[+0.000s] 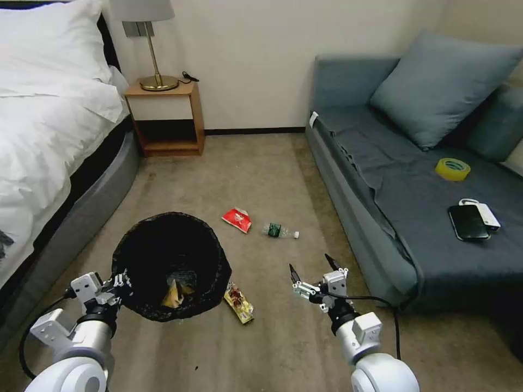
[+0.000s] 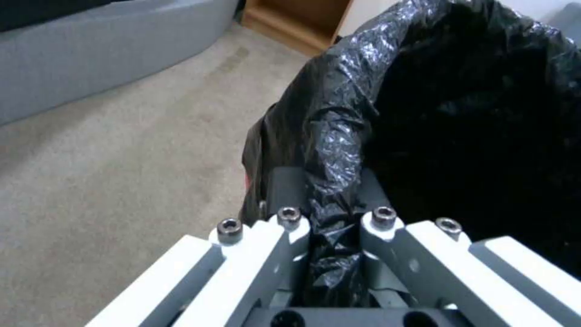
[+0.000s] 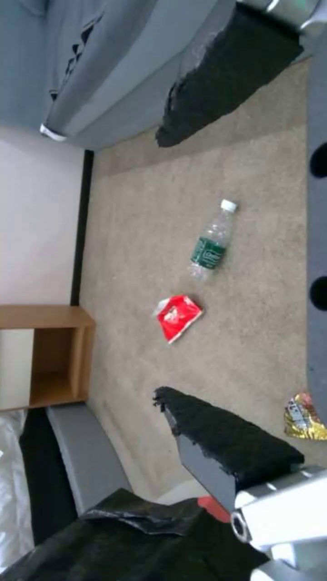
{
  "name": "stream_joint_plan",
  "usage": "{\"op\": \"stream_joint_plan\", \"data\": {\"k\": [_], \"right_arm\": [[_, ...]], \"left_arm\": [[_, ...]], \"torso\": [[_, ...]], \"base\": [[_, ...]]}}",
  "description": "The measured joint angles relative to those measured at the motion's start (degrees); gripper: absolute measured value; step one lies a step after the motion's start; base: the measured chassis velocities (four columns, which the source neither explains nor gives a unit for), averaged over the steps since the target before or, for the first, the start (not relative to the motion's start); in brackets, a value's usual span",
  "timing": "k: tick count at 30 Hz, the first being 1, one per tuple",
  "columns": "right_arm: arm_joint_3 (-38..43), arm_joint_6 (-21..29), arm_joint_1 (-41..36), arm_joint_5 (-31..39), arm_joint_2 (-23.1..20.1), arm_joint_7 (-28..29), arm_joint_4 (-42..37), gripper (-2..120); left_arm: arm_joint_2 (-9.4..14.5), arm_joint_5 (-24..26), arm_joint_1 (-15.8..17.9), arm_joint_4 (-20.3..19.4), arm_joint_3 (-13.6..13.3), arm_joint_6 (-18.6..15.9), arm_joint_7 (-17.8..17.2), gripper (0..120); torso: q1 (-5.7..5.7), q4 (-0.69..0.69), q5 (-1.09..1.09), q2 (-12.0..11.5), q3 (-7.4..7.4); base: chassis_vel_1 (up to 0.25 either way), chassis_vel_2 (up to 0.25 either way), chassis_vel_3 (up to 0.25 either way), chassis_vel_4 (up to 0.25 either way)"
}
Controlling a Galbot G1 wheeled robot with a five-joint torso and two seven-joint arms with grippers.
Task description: Pick up the trash bin, then pick up the garbage on the floor and place it into the trash bin.
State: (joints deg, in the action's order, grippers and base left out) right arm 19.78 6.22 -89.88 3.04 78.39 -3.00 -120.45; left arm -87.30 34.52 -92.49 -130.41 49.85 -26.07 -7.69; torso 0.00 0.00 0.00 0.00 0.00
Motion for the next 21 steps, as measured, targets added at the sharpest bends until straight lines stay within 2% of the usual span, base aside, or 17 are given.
{"op": "stream_joint_plan", "data": {"k": [12, 21], "right_arm": [[-0.72, 0.40, 0.40, 0.31, -0.20, 0.36, 0.44, 100], [-0.88, 0.65, 0.87, 0.51, -0.33, 0.55, 0.82, 100]], "left_arm": [[0.07, 0.57, -0.08, -0.29, 0.61, -0.10, 0.05, 4], [-0.06, 0.70, -0.07, -0.44, 0.76, -0.10, 0.05, 4]], "torso": [[0.00, 0.00, 0.00, 0.00, 0.00], [0.00, 0.00, 0.00, 0.00, 0.00]], "base": [[0.000, 0.000, 0.000, 0.000], [-0.043, 0.034, 0.044, -0.036]]}}
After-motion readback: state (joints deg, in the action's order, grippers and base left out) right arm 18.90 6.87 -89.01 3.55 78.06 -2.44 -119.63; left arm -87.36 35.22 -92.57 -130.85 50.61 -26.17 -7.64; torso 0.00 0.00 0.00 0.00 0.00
